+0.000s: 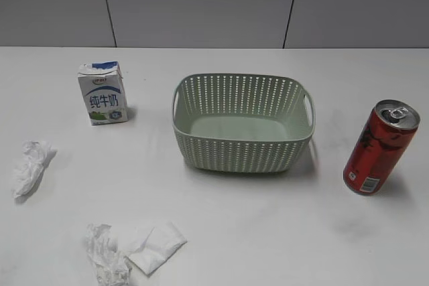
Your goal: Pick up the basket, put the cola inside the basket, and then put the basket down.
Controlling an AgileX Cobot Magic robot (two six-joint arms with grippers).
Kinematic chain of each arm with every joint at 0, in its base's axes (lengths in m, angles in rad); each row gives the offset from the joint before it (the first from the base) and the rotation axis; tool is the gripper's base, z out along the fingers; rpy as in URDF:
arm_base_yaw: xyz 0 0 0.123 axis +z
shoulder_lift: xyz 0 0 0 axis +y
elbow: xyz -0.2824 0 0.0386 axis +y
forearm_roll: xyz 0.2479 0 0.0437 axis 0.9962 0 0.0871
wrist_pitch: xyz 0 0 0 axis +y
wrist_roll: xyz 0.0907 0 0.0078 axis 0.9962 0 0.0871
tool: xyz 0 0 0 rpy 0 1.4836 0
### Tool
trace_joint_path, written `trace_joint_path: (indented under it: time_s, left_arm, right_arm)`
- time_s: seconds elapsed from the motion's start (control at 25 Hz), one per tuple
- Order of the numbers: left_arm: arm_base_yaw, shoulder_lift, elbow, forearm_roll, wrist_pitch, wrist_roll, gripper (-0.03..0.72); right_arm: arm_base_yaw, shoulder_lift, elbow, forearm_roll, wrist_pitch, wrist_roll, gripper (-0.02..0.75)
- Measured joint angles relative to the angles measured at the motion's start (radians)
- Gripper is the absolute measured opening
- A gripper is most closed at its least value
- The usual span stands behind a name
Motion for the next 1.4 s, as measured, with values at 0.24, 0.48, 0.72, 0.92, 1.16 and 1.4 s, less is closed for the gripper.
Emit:
trace_joint_path:
  time_s: [0.24, 0.48, 0.72, 0.92, 1.16, 1.4]
  left_arm:
    - [0.000, 0.000, 0.000, 0.000, 0.000, 0.000, 0.573]
    - [0.000, 0.000, 0.000, 0.001, -0.003, 0.000, 0.573]
    - [0.000, 0.007, -0.039, -0.008, -0.020, 0.000, 0.573]
    - [0.000, 0.132, -0.085, -0.032, -0.039, 0.000, 0.573]
    - [0.000, 0.372, -0.130, -0.138, -0.173, 0.000, 0.573]
    - [-0.001, 0.638, -0.209, -0.228, -0.259, 0.066, 0.573]
  right_arm:
    - [0.000, 0.000, 0.000, 0.000, 0.000, 0.000, 0.584]
    - [0.000, 0.000, 0.000, 0.000, 0.000, 0.000, 0.584]
    - [0.000, 0.000, 0.000, 0.000, 0.000, 0.000, 0.584]
    - [0.000, 0.000, 0.000, 0.000, 0.000, 0.000, 0.584]
    - [0.000, 0.000, 0.000, 0.000, 0.000, 0.000, 0.584]
    - [0.000, 0.000, 0.000, 0.000, 0.000, 0.000, 0.584]
